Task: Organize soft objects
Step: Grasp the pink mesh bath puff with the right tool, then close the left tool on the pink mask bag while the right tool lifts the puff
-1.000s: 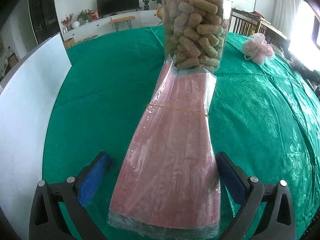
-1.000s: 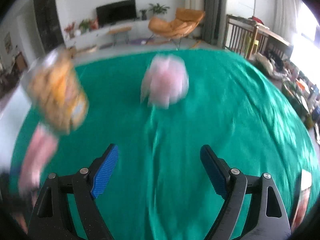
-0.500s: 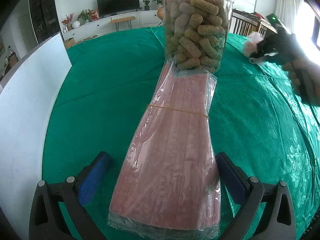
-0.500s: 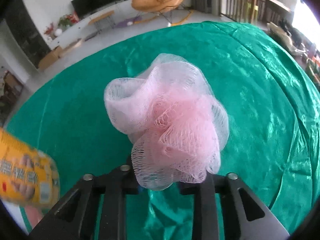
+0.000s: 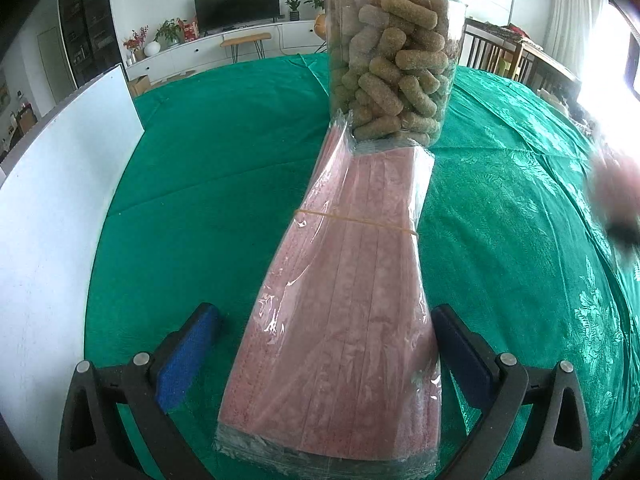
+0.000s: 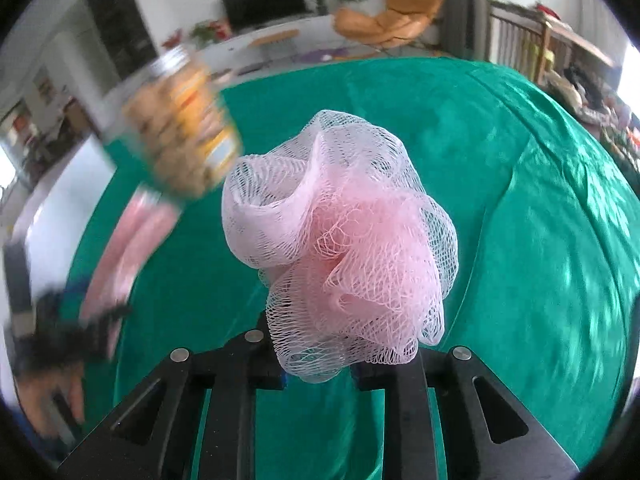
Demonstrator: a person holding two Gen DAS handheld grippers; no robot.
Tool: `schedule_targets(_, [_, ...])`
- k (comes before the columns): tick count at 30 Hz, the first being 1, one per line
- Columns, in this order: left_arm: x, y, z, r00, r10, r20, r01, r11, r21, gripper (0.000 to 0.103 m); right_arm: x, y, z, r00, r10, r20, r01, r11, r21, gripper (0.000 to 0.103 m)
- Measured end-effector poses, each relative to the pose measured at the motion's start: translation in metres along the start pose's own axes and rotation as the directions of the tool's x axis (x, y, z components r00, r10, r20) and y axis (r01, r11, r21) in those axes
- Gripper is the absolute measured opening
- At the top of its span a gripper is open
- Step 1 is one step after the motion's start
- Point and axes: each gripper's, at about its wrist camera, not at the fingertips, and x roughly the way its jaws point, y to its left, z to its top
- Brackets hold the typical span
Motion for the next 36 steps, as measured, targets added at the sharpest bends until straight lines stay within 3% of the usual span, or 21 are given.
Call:
schedule_targets(2, [0.000, 0.000, 0.000, 1.000, 0.000, 0.000, 0.000, 1.000, 0.000, 0.103, -0.003, 0.018, -0.024, 1.000, -0.013, 0.014, 0.014, 0.999, -0.044, 0.025])
schedule_targets(4, [0.000, 0.000, 0.000, 1.000, 0.000, 0.000, 0.000, 1.000, 0.000, 0.103, 0.001, 0.028, -0.040, 0.999, -0.033, 0.020, 0.035, 0.995, -0.089, 0.035])
schedule_targets(6, [0.000, 0.000, 0.000, 1.000, 0.000, 0.000, 0.000, 1.000, 0.000, 0.103, 0.006, 0.038, -0.054, 0.997, -0.067, 0.022, 0.069, 0.990, -0.122, 0.070])
schedule_targets(7, [0.000, 0.000, 0.000, 1.000, 0.000, 0.000, 0.000, 1.000, 0.000, 0.103, 0.009, 0.039, -0.057, 0.998, -0.067, 0.022, 0.069, 0.990, -0.125, 0.073])
schedule_targets(21, [0.000, 0.000, 0.000, 1.000, 0.000, 0.000, 0.000, 1.000, 0.000, 0.103, 0.010, 0.045, -0.060, 0.997, -0.075, 0.032, 0.079, 0.988, -0.136, 0.081])
schedule_targets(36, [0.000, 0.000, 0.000, 1.000, 0.000, 0.000, 0.000, 1.000, 0.000, 0.103, 0.010, 0.045, -0.061, 0.997, -0.076, 0.032, 0.079, 0.987, -0.138, 0.081])
